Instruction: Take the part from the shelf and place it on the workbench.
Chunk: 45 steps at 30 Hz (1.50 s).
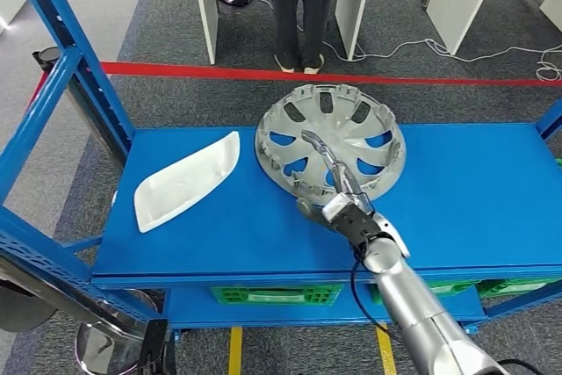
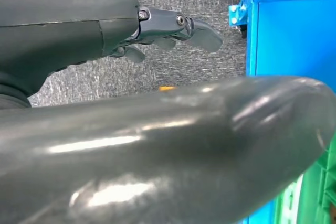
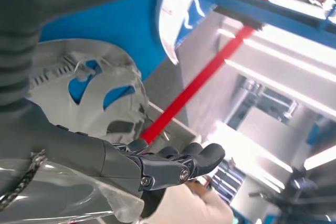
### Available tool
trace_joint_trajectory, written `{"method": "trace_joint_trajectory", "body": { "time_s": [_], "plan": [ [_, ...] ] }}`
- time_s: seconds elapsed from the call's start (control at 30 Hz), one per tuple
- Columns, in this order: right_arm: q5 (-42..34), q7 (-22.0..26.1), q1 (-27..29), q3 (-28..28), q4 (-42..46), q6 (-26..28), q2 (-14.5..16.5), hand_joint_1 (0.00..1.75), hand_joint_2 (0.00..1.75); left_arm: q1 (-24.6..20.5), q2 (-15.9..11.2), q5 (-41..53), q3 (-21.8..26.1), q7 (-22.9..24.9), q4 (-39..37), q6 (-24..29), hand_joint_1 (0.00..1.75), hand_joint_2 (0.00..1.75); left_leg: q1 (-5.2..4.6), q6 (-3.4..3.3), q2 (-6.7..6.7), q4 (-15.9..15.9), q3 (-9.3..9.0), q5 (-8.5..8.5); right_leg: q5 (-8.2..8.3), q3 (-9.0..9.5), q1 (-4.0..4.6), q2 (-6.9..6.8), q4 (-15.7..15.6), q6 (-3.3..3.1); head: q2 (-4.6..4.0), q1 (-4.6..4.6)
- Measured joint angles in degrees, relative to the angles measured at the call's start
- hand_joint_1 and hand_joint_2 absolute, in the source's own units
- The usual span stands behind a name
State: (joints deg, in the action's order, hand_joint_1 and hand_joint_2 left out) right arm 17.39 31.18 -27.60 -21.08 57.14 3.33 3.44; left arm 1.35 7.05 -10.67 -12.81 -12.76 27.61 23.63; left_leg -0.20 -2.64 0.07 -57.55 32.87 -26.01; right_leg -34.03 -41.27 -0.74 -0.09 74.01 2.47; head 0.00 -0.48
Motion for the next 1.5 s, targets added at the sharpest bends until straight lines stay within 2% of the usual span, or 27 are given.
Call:
{"method": "trace_joint_trajectory", "body": {
  "time_s": [0.03,0.07,0.13,0.17,0.23,0.3,0.37,0.47,0.5,0.53,0.57,0.63,0.67,0.73,0.83,0.9,0.97,1.0,1.03,1.07,1.13,1.2,1.3,1.37,1.4,1.47,1.5],
  "plan": [
    [0.05,-0.01,-0.82,-0.43,-1.38,0.00,0.19,0.00,1.75,-0.08,-0.07,0.01,-0.34,0.06,-0.09,-0.01,0.00,0.00,-0.08,-0.02,-0.03,-0.04,0.02,0.02,0.75,0.10,0.01,0.00,-0.08,-0.09,0.00,0.01],
    [0.12,-0.06,-1.52,-0.82,-2.50,-0.04,0.37,0.00,1.75,-0.14,-0.12,0.04,-0.64,0.08,-0.17,-0.04,0.00,0.00,-0.14,-0.01,-0.08,-0.10,0.00,0.03,2.48,1.32,0.04,0.00,-2.50,-0.27,0.00,0.01],
    [0.43,-0.57,-3.21,-1.63,-4.55,-0.40,0.73,0.00,1.75,-0.34,-0.19,0.24,-1.20,0.14,-0.27,-0.25,0.00,0.00,-0.34,0.17,-0.16,-0.34,0.09,-0.06,6.21,5.32,0.18,-0.03,-10.39,-0.77,0.00,0.00],
    [0.67,-0.93,-4.27,-2.11,-5.75,-0.65,0.98,0.00,1.75,-0.50,-0.23,0.36,-1.53,0.25,-0.31,-0.38,0.00,0.00,-0.45,0.37,-0.16,-0.53,0.32,-0.07,7.10,6.91,0.26,-0.03,-13.63,-1.00,0.00,-0.01],
    [1.21,-1.71,-6.27,-3.07,-8.49,-1.04,1.59,0.00,1.75,-0.82,-0.37,0.65,-2.22,0.53,-0.42,-0.59,0.00,0.00,-0.59,0.88,-0.10,-0.76,0.83,0.07,7.08,8.06,0.43,0.05,-16.00,-1.25,0.00,-0.08],
    [1.61,-2.46,-7.88,-3.89,-11.23,-1.17,2.36,0.00,1.75,-1.13,-0.51,0.92,-2.90,0.85,-0.51,-0.69,0.00,0.00,-0.50,1.43,-0.06,-0.98,1.08,-0.03,7.22,8.01,0.31,0.13,-16.44,-1.60,0.00,-0.10],
    [1.94,-3.06,-9.67,-4.57,-13.92,-1.13,3.30,0.00,1.75,-1.52,-0.66,1.13,-3.51,1.18,-0.58,-0.83,0.00,0.00,-0.36,2.13,-0.10,-3.48,2.08,-1.89,7.48,8.09,0.07,0.08,-16.73,-2.11,0.00,-0.25],
    [2.78,-4.29,-12.27,-5.39,-17.94,-0.54,4.40,0.00,1.75,-1.96,-0.92,1.23,-4.28,1.67,-0.69,-1.22,0.00,0.00,0.09,2.97,-0.13,-14.10,6.65,-6.99,7.56,8.10,0.01,0.01,-16.77,-2.40,0.00,-0.48],
    [3.12,-4.78,-12.92,-5.69,-19.21,-0.22,4.60,0.00,1.75,-2.01,-1.01,1.26,-4.53,1.78,-0.73,-1.32,0.00,0.00,0.26,3.15,-0.13,-16.70,7.84,-7.62,7.55,8.12,0.00,0.00,-16.76,-2.40,0.00,-0.47],
    [3.44,-5.14,-13.49,-5.96,-20.30,0.08,4.73,0.00,1.75,-2.03,-1.08,1.30,-4.74,1.86,-0.74,-1.38,0.00,0.00,0.44,3.29,-0.12,-17.25,8.15,-7.09,7.54,8.13,-0.01,0.02,-16.73,-2.38,0.00,-0.47],
    [3.68,-5.34,-13.99,-6.16,-21.14,0.30,4.85,0.00,1.75,-2.06,-1.16,1.36,-4.88,1.91,-0.75,-1.40,0.00,0.00,0.65,3.39,-0.12,-15.44,7.39,-5.47,7.51,8.17,-0.05,0.07,-16.67,-2.33,0.00,-0.47],
    [3.93,-5.48,-14.91,-6.36,-22.34,0.56,5.10,0.00,1.75,-2.20,-1.31,1.46,-5.06,1.96,-0.76,-1.40,0.00,0.00,0.96,3.58,-0.15,-7.99,4.08,-1.32,7.33,8.22,-0.07,0.19,-16.47,-2.03,0.00,-0.47],
    [4.08,-5.73,-15.38,-6.42,-22.86,0.70,5.22,0.00,1.75,-2.29,-1.36,1.50,-5.16,1.98,-0.77,-1.40,0.00,0.00,0.98,3.51,-0.20,-4.66,2.64,-0.17,7.24,8.12,-0.01,0.28,-16.31,-1.80,0.00,-0.51],
    [4.62,-6.72,-16.33,-6.62,-23.97,1.21,5.42,0.00,1.75,-2.45,-1.43,1.61,-5.42,2.24,-0.78,-1.42,0.00,0.00,0.82,3.11,-0.31,-1.95,1.64,0.01,7.26,7.73,0.14,0.36,-16.14,-1.23,0.00,-0.54],
    [6.10,-8.89,-17.56,-7.22,-25.83,1.97,5.51,0.00,1.75,-2.53,-1.51,1.72,-5.81,2.90,-0.79,-1.42,0.00,0.00,0.83,1.97,-0.32,-1.59,1.78,0.09,6.80,7.04,0.00,0.25,-15.64,-0.42,0.00,-0.50],
    [6.99,-10.21,-18.51,-7.57,-27.12,2.21,5.52,0.00,1.75,-2.66,-1.55,1.73,-6.07,3.32,-0.79,-1.42,0.00,0.00,0.89,1.19,-0.27,-1.38,1.77,0.28,4.35,4.83,-0.06,0.19,-11.41,-0.08,0.00,-0.37],
    [7.90,-11.32,-19.22,-7.92,-28.40,2.24,5.52,0.00,1.75,-2.70,-1.60,1.73,-6.26,3.64,-0.79,-1.42,0.00,0.00,0.70,0.77,-0.23,-1.39,1.81,0.28,1.06,1.02,-0.02,0.17,-3.51,0.01,0.00,-0.27],
    [8.43,-11.83,-19.38,-8.15,-28.98,2.09,5.52,0.00,1.75,-2.67,-1.62,1.73,-6.31,3.77,-0.79,-1.42,0.00,0.00,0.60,0.68,-0.22,-1.40,1.81,0.28,0.24,-0.59,0.01,0.17,-0.39,-0.01,0.00,-0.27],
    [9.00,-12.30,-19.49,-8.46,-29.49,1.74,5.52,0.00,1.75,-2.65,-1.66,1.74,-6.33,3.86,-0.79,-1.41,0.00,0.00,0.51,0.63,-0.23,-1.41,1.79,0.26,0.46,-1.34,0.04,0.18,0.82,-0.10,0.00,-0.26],
    [9.63,-12.81,-19.66,-8.85,-29.92,1.26,5.54,0.00,1.75,-2.65,-1.69,1.78,-6.34,3.96,-0.79,-1.40,0.00,0.00,0.42,0.60,-0.26,-1.42,1.75,0.25,1.77,-0.98,0.08,0.17,-0.28,-0.29,0.00,-0.27],
    [11.03,-14.04,-20.43,-9.91,-30.65,0.15,5.60,0.00,1.75,-2.75,-1.71,1.89,-6.36,4.17,-0.79,-1.40,0.00,0.00,0.29,0.63,-0.30,-1.44,1.66,0.20,5.86,2.35,0.21,0.15,-7.76,-0.88,0.00,-0.28],
    [12.30,-15.57,-21.53,-11.05,-31.34,-0.33,5.71,0.00,1.75,-2.86,-1.69,2.04,-6.36,4.42,-0.79,-1.39,0.00,0.00,0.04,0.89,-0.31,-1.59,1.87,0.19,7.92,5.61,0.43,0.10,-14.16,-1.27,0.00,-0.32],
    [13.50,-16.88,-22.34,-12.38,-32.18,0.22,5.87,0.00,1.75,-2.83,-1.72,2.34,-6.38,4.80,-0.79,-1.34,0.00,0.00,0.02,1.67,-0.25,-1.72,2.28,0.35,7.97,6.43,0.54,0.21,-15.72,-1.54,0.00,-0.36],
    [14.17,-17.31,-22.58,-13.04,-32.42,0.88,5.96,0.00,1.75,-2.84,-1.77,2.57,-6.38,5.01,-0.79,-1.23,0.00,0.00,0.11,2.28,-0.23,-3.07,2.79,-0.83,8.22,6.56,0.31,0.19,-16.07,-1.97,0.00,-0.44],
    [14.45,-17.48,-22.77,-13.33,-32.50,1.18,6.02,0.00,1.75,-2.86,-1.80,2.69,-6.38,5.10,-0.79,-1.18,0.00,0.00,0.19,2.59,-0.24,-5.18,3.64,-2.20,8.32,6.64,0.16,0.15,-16.23,-2.17,0.00,-0.54],
    [14.73,-17.60,-23.02,-13.81,-32.71,1.54,6.10,0.00,1.75,-2.79,-1.86,2.84,-6.38,5.26,-0.79,-1.10,0.00,0.00,0.41,3.13,-0.24,-12.23,6.62,-5.64,8.32,6.65,0.15,0.12,-16.24,-2.33,0.00,-0.68],
    [14.77,-17.65,-23.02,-14.01,-32.85,1.63,6.11,0.00,1.75,-2.71,-1.88,2.85,-6.38,5.32,-0.79,-1.10,0.00,0.00,0.53,3.34,-0.23,-15.48,8.04,-6.77,8.32,6.65,0.15,0.11,-16.23,-2.34,0.00,-0.68]
  ]
}}
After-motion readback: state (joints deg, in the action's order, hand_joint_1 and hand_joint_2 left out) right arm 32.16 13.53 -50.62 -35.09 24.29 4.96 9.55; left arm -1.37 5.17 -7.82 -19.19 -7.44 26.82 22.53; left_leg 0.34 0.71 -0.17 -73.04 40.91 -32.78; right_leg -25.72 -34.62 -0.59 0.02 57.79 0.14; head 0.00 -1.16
